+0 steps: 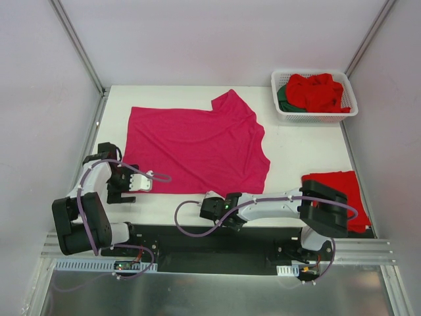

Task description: Fold and stack the t-shirts

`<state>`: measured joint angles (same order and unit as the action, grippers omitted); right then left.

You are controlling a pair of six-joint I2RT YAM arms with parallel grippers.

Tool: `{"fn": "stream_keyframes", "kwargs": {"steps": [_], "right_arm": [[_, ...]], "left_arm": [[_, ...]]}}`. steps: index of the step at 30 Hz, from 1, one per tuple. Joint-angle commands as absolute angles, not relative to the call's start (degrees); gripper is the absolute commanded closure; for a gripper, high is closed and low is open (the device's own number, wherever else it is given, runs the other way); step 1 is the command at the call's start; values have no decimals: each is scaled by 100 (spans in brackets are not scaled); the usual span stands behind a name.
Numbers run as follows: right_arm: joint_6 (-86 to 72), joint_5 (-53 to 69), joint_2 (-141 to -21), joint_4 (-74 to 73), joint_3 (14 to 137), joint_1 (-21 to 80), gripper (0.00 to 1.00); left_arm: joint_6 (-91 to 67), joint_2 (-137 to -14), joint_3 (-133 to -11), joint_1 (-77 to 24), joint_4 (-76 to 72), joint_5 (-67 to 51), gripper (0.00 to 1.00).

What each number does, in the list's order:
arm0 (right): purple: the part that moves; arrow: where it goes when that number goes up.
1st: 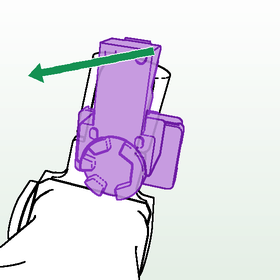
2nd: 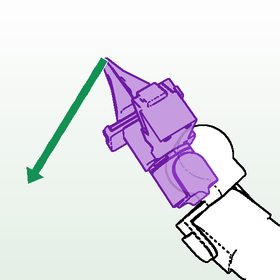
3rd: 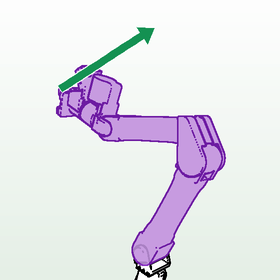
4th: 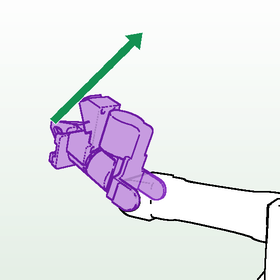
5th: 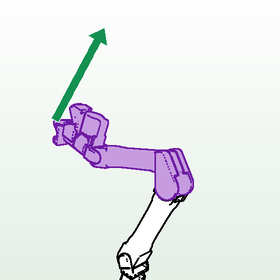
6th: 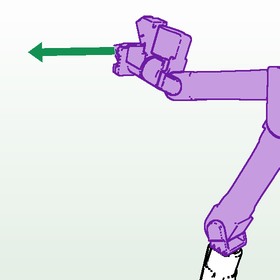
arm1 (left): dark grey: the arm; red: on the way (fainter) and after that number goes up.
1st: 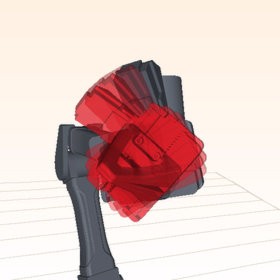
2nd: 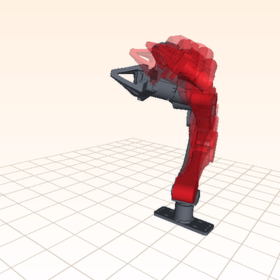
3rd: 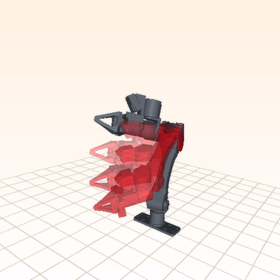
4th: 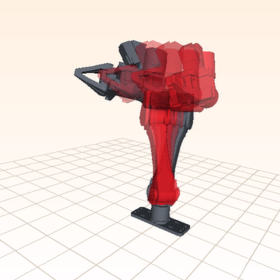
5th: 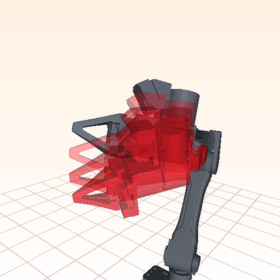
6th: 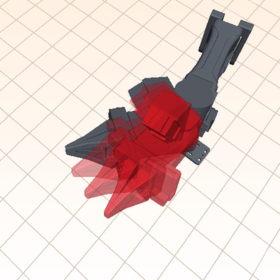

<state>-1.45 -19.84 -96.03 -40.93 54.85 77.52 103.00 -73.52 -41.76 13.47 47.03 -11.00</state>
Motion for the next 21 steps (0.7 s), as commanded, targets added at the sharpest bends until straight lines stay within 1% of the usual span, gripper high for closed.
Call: {"fn": "stream_keyframes", "kwargs": {"steps": [1, 15, 18, 19, 21], "right_arm": [[-176, -1872, -9466, -4140, 5335, 7717, 98], [-167, -1881, -9422, -4166, 5309, 7717, 98], [-158, -1872, -9431, -4157, 5309, 7717, 98], [-158, -1881, -9431, -4166, 5309, 7717, 98], [-132, -1881, -9439, -4166, 5317, 7717, 98]], "left_arm": [[10257, -7497, -4245, 1380, 4377, -958, 5], [10046, -7831, -4377, 1564, 4263, -686, 9], [10090, -7901, -4386, 1573, 4219, -712, 11], [10090, -7927, -4386, 1573, 4210, -738, 14], [10090, -7954, -4351, 1573, 4140, -738, 16]]}}
